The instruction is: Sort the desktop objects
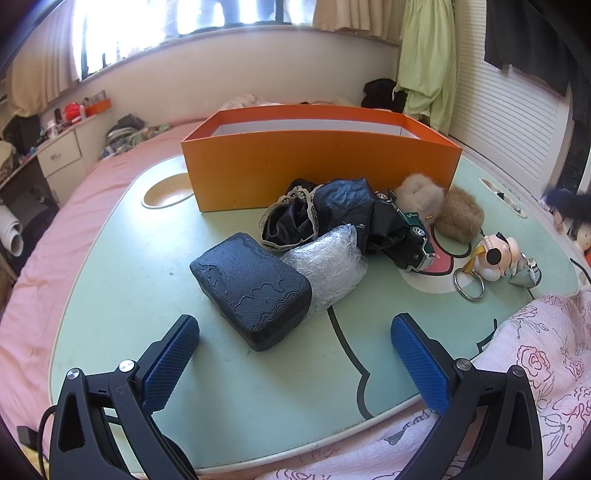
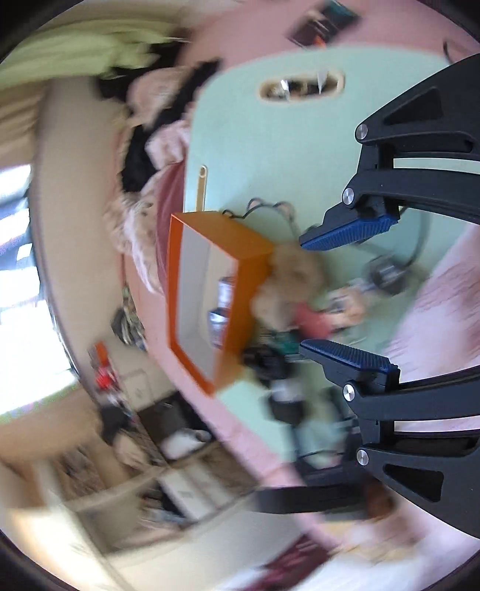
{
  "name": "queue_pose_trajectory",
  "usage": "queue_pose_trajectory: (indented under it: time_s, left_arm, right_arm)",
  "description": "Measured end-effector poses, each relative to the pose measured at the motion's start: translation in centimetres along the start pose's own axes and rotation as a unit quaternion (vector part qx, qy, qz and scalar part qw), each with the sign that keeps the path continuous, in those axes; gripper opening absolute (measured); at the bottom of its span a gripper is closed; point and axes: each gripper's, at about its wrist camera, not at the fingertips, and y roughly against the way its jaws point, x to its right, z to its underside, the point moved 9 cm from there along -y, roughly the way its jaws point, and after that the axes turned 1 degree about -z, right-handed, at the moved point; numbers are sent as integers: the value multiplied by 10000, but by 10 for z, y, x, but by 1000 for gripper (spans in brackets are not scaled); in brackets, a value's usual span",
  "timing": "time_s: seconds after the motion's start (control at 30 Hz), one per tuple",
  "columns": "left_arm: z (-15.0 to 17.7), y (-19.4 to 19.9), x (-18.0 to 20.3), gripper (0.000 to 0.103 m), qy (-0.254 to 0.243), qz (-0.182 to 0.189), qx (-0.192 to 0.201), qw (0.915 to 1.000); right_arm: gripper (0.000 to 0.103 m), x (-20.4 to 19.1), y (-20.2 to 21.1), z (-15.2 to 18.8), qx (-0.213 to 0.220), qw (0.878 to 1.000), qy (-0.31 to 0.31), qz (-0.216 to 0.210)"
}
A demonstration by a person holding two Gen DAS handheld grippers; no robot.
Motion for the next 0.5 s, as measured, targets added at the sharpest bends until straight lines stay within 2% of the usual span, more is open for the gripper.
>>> queue_pose_trajectory:
  time_s: [0.07, 0.2, 0.23, 0.33, 0.43, 0.5]
  left_arm:
    - [0, 0, 0, 103, 2, -1, 0, 10000]
    - [0, 0, 0, 103, 6, -3, 1, 10000]
    - [0, 0, 0, 103, 6, -4, 1, 10000]
    - [0, 0, 0, 103, 9, -9, -2, 10000]
    - [0, 1, 0, 103, 19, -9, 13, 10000]
    - [0, 1, 0, 103, 21, -12, 11, 10000]
  right_arm:
    - [51, -7, 12, 22, -22, 9991, 421, 77]
    - [51, -13, 8, 52, -289, 9973, 675, -60]
    - [47, -12, 0, 56, -414, 9965, 731, 57]
    - [16, -2, -34, 64, -876, 9944, 563, 179]
    - [15, -5, -52, 54, -811, 9957, 442, -14]
    - [15, -8, -61, 43, -804, 9954, 514, 57]
